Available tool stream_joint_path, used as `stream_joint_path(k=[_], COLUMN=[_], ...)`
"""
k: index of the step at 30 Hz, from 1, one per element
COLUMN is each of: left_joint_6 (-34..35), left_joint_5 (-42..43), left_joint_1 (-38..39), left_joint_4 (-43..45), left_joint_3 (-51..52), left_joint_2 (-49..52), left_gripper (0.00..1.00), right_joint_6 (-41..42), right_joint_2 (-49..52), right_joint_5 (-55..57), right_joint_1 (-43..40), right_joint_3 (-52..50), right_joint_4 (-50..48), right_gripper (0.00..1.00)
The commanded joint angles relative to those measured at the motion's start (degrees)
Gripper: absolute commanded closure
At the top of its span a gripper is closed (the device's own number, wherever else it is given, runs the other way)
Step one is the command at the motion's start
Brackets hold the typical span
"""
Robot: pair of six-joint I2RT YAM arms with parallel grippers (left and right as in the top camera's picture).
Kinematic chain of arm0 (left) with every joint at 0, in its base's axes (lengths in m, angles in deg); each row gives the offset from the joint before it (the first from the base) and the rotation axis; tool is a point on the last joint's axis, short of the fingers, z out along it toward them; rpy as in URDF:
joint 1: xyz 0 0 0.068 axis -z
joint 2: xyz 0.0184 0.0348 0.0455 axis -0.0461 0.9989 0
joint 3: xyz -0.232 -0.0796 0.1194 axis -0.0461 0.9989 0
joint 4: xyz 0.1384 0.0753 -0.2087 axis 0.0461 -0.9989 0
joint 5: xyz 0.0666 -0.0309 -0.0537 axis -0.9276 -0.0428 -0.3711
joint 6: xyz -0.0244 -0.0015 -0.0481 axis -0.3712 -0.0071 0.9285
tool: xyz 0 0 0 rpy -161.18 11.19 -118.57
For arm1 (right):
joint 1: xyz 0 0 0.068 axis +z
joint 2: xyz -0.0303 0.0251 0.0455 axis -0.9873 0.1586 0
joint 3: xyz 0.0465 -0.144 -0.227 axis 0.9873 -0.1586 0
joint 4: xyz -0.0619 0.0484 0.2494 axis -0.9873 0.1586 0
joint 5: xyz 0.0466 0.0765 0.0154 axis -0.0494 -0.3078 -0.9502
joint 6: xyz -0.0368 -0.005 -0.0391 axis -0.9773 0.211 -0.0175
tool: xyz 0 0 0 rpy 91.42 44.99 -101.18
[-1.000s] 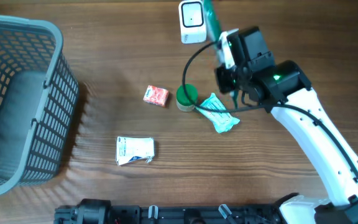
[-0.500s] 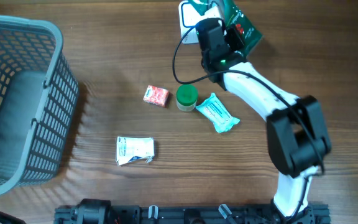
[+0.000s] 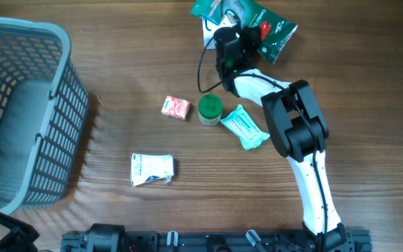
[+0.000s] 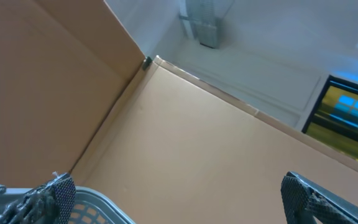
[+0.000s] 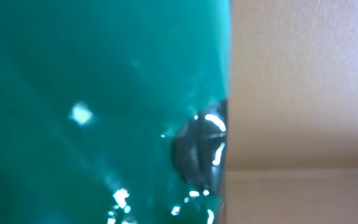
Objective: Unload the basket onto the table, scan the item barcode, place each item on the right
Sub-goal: 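Hold the glove pack over the white scanner, then carry the glove pack to the right table edge and release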
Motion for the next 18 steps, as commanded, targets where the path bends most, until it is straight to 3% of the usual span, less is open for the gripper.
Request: stream_joint_path(k=[1, 5, 11, 18], left_joint_6=[0.3, 0.3, 0.3, 0.3], left_joint_5=[-2.7, -3.0, -13.9, -15.2], left_joint_1=[0.5, 1.7, 1.6, 1.6], left_joint_4=[0.5, 0.5, 4.0, 5.3], left_joint_3=[0.2, 0.2, 0.2, 0.2], left_joint_2=[-0.4, -0.4, -0.4, -0.4], left_gripper=[0.0, 0.0, 0.0, 0.0], right_joint_6=[-0.5, 0.3, 0.4, -2.0], right_joint_2=[0.9, 0.9, 0.4, -9.1], right_joint_5=[3.8, 3.6, 3.1, 7.7], right_joint_1=[-1.9, -1.4, 1.1, -3.8], right_joint_3=[1.6, 1.6, 1.6, 1.6], right_joint_4=[-0.3, 1.1, 7.0, 7.0], right_gripper=[0.96, 0.96, 0.96, 0.96])
